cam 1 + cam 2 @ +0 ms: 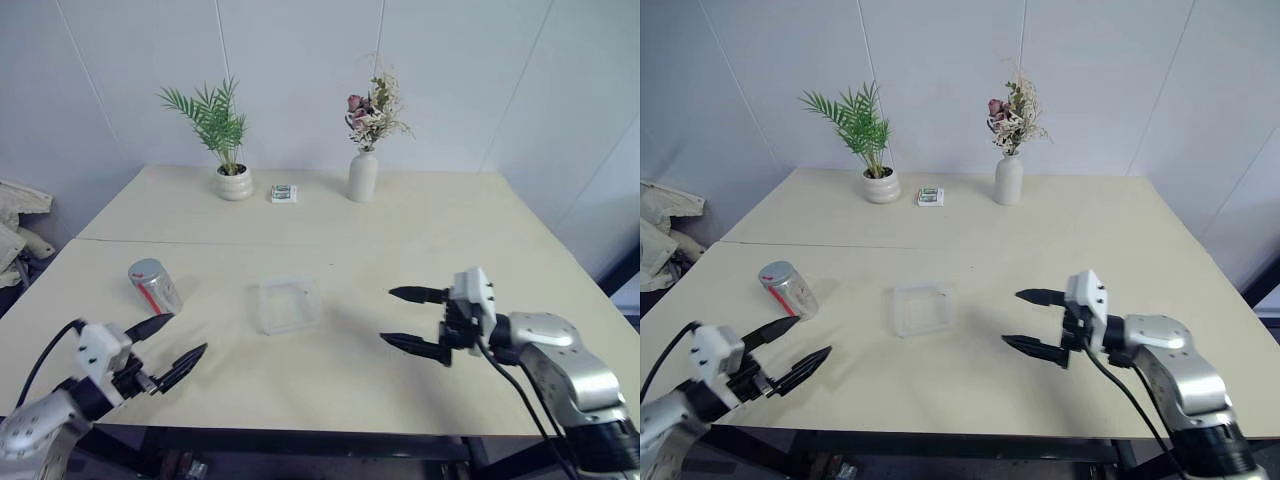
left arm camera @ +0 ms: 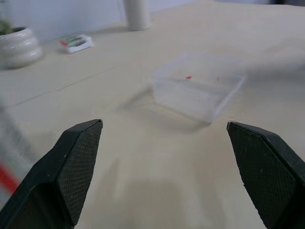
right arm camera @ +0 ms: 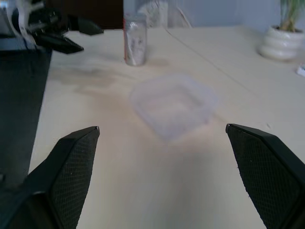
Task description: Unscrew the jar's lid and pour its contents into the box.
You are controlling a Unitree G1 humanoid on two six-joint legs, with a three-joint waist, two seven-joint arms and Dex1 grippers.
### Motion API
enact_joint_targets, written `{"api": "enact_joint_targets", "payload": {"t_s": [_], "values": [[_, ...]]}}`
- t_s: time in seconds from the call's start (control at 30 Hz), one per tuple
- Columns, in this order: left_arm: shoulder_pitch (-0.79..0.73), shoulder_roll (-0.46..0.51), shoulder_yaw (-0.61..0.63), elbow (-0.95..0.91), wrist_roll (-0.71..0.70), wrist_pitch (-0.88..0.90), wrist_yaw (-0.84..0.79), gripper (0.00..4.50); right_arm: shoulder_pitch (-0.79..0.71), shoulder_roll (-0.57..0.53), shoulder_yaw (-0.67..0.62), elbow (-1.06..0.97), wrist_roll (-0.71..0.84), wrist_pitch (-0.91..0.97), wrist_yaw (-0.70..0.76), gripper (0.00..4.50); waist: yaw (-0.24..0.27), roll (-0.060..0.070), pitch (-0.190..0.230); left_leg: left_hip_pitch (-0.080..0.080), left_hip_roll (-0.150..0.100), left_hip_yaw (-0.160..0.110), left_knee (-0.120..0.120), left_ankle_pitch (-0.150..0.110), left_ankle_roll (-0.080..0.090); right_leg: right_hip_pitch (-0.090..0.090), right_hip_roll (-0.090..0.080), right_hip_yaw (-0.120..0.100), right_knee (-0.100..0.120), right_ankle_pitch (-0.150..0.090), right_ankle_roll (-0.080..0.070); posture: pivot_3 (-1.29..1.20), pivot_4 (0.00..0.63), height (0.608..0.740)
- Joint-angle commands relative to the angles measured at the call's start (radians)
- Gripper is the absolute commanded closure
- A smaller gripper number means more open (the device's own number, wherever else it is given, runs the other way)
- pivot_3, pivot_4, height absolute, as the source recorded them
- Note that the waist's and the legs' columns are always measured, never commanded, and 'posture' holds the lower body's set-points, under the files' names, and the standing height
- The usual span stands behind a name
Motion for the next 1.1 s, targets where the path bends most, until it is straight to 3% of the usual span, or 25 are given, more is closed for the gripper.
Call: {"api": "enact_joint_targets", "payload": {"t_s": [0.03,0.33,0.5,1.1], "values": [[0.019,-0.061,0.082,-0.035,0.011,-0.042,0.142,0.03,-0.071,0.052,0.025,-0.021,0.014,0.006,-0.02,0.0,0.002,0.0,0.0,0.0,0.0,0.0,0.001,0.0,0.0,0.0,0.0,0.0,0.0,0.0,-0.001,0.0,0.15,0.74],[-0.222,-0.04,0.09,0.325,0.08,-0.115,0.297,0.03,-0.211,0.173,0.105,-0.014,-0.016,0.04,-0.084,0.0,0.003,-0.001,-0.001,-0.001,-0.002,-0.001,0.007,0.002,0.003,0.003,0.0,0.0,-0.003,-0.001,-0.012,0.0,0.15,0.74],[-0.406,-0.039,-0.003,0.517,0.107,-0.178,0.256,0.03,-0.237,0.211,0.108,-0.016,-0.027,0.025,-0.104,0.0,0.003,-0.002,-0.001,-0.002,-0.002,0.0,0.006,0.002,0.003,0.002,0.0,-0.001,-0.002,0.007,0.001,0.0,0.15,0.74],[-0.583,-0.033,-0.087,0.749,0.208,-0.327,0.348,0.03,-0.192,0.213,0.083,-0.124,0.006,0.088,-0.176,0.0,0.0,-0.002,-0.001,-0.003,0.007,0.001,0.005,-0.001,-0.001,-0.002,0.009,0.001,0.0,0.006,0.0,0.0,0.15,0.74]]}}
